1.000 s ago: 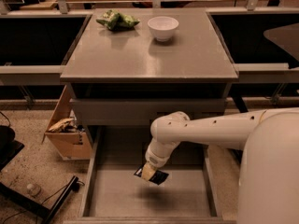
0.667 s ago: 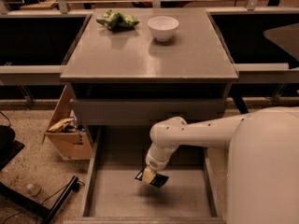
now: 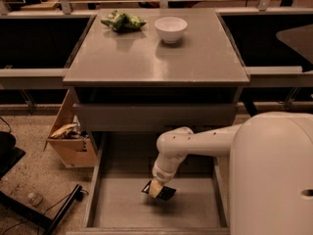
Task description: Place rxbar blueberry into middle drawer
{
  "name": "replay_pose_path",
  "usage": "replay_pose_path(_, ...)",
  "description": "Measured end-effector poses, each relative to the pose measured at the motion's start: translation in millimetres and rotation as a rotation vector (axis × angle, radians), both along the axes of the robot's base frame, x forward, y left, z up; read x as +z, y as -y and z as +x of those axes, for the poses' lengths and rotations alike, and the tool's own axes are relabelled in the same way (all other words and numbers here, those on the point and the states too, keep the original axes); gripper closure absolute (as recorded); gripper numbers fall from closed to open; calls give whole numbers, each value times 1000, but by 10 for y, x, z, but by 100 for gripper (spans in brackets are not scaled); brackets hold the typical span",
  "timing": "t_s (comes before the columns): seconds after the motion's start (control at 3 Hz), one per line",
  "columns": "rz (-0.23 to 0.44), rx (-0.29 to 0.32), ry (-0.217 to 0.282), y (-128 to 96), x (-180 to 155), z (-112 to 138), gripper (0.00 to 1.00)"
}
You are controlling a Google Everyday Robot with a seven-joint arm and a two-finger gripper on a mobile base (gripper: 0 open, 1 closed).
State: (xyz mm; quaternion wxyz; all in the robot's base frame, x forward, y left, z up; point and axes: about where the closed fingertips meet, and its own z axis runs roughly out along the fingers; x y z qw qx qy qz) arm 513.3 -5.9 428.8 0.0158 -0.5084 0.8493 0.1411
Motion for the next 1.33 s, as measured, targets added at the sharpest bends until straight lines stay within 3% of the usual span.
replay_pose_path(0.33, 0, 0, 0, 0, 0, 0, 50)
replay_pose_path(1.0, 0, 0, 0, 0, -1, -1, 4)
replay_pose_path(1.33, 0, 1, -1, -2, -3, -3, 0)
